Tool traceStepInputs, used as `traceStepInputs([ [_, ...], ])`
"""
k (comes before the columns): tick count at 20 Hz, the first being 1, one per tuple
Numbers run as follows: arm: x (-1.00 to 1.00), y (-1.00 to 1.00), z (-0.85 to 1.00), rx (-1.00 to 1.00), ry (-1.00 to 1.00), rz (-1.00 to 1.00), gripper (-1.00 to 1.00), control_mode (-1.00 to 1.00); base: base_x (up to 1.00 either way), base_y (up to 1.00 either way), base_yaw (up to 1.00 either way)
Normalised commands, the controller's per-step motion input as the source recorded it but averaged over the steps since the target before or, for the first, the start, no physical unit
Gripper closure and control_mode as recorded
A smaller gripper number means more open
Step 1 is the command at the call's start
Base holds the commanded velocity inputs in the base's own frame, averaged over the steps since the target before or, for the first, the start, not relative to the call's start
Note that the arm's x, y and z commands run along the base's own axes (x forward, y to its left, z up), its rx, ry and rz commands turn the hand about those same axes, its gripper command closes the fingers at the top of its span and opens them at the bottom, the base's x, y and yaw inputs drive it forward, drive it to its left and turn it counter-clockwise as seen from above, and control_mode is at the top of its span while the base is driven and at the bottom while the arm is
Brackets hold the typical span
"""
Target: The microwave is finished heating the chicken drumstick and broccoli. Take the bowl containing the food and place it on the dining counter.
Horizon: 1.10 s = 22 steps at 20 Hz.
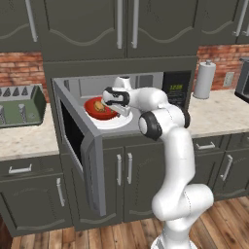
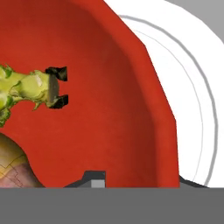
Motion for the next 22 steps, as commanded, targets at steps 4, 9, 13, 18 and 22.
traceStepInputs([
  [4, -0.06, 0.0, -0.05, 0.0, 0.0, 0.0, 1.0, -1.0, 0.0, 0.0, 0.0],
  [9, -0.11, 0.0, -0.13, 0.0, -0.02, 0.0, 1.0, -1.0, 0.0, 0.0, 0.0],
  [13, -0.15, 0.0, -0.17, 0.0, -0.09, 0.0, 1.0, -1.0, 0.0, 0.0, 0.0],
  [18, -0.24, 0.0, -0.16, 0.01, -0.12, 0.0, 1.0, -1.0, 0.0, 0.0, 0.0],
  [22, -0.25, 0.0, -0.13, 0.02, -0.14, 0.0, 1.0, -1.0, 0.0, 0.0, 0.0],
])
